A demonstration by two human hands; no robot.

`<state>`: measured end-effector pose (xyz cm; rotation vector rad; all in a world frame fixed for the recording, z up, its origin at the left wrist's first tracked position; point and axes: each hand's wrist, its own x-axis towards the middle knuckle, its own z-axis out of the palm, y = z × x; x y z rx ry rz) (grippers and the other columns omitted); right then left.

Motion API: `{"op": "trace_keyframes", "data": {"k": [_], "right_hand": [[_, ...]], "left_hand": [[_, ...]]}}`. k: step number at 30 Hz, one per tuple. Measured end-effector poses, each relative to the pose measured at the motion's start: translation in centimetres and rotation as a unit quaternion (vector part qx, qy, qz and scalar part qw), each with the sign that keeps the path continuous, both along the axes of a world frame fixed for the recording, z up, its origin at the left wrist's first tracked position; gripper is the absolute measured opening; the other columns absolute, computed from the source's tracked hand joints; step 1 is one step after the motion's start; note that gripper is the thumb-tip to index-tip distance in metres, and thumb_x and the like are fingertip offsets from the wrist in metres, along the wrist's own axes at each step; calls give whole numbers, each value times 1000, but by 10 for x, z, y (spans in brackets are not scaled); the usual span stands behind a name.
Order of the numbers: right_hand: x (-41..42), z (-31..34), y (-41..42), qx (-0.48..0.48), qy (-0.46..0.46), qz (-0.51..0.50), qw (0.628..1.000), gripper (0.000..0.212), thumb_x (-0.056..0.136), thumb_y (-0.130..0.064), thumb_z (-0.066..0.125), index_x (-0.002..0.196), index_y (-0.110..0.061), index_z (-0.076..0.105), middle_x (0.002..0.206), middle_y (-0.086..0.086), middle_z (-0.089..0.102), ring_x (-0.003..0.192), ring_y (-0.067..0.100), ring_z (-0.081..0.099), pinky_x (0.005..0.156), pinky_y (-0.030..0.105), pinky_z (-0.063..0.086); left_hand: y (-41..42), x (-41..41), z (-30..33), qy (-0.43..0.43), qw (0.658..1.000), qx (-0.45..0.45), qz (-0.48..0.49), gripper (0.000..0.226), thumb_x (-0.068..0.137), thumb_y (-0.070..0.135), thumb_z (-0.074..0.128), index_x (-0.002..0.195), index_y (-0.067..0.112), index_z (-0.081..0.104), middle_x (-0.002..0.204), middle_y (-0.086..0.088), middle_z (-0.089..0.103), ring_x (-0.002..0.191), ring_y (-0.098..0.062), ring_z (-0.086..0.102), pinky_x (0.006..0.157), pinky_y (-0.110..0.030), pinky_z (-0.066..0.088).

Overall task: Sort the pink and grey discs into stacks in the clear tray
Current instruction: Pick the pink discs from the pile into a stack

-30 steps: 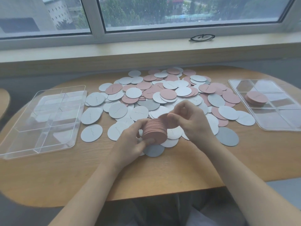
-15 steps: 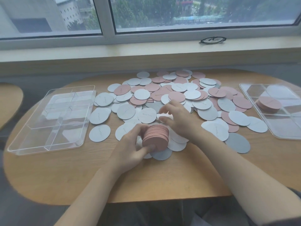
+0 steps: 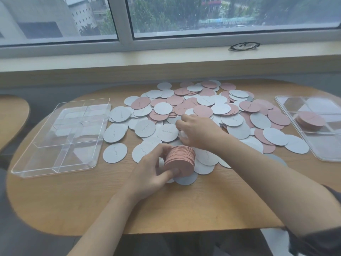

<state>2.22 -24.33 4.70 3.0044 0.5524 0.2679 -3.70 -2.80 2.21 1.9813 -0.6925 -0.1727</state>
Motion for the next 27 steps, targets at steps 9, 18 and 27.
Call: {"op": "trace_keyframes", "data": {"k": [9,18,27], "right_hand": [[7,1,16,-71,-18,-8,997,16,91,-17,51,102,-9,59,100,9,57,86,32,62,57,34,32],[7,-14,0,34,-15,-68,997,34,98,-44,44,113,-16,56,114,11,49,103,31,49,75,38,38],[17,6,1,23,98,-63,993,50,88,-55,60,124,-21,50,119,5,45,115,27,43,88,46,49]], "left_hand": [[0,0,3,-8,1000,-2,5,43,79,22,77,116,29,57,108,18,67,103,-12,62,79,-11,41],[-1,2,2,5,1000,-4,8,44,82,12,81,117,27,59,108,16,68,104,-12,61,79,-11,40],[-2,1,3,5,1000,-11,8,44,80,15,80,117,27,59,107,18,67,103,-10,61,77,-9,40]]}}
